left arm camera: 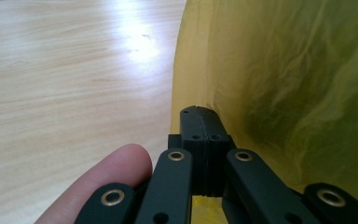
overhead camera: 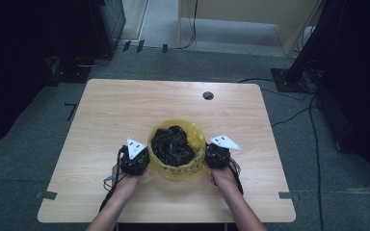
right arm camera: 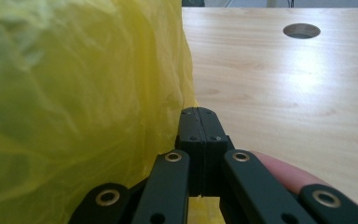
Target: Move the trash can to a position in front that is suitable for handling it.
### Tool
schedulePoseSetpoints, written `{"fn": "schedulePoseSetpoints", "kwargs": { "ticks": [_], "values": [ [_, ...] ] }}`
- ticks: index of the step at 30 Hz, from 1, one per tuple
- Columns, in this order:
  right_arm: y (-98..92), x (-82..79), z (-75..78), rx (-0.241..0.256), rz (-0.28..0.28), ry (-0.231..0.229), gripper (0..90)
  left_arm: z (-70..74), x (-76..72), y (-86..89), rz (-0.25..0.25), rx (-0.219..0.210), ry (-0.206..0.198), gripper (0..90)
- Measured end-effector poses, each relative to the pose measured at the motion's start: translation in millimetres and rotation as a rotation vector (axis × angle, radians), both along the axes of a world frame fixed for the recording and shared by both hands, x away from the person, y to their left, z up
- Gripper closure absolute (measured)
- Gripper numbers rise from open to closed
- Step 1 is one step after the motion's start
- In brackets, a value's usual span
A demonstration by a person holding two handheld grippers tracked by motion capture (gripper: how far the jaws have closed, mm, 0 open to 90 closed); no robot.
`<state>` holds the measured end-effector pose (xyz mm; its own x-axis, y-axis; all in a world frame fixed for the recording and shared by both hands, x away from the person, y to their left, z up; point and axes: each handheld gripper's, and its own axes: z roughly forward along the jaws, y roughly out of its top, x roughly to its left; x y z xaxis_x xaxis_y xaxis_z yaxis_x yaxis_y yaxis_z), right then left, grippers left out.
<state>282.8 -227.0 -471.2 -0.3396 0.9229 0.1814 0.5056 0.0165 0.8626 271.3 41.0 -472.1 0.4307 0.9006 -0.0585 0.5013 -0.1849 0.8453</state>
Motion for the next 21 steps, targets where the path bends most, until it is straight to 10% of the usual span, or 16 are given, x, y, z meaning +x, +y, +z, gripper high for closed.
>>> {"fn": "schedulePoseSetpoints", "kwargs": {
  "ticks": [13,21],
  "values": [
    [-16.9,-48.7,-3.5,0.086,-0.013,0.07,90.0,1.7,-44.8,-3.4,-0.11,0.032,0.022,88.0],
    [-43.8,-62.3,18.9,0.214,-0.037,0.054,71.8,5.9,-28.5,38.9,-0.186,-0.005,0.106,43.4]
  ]
}}
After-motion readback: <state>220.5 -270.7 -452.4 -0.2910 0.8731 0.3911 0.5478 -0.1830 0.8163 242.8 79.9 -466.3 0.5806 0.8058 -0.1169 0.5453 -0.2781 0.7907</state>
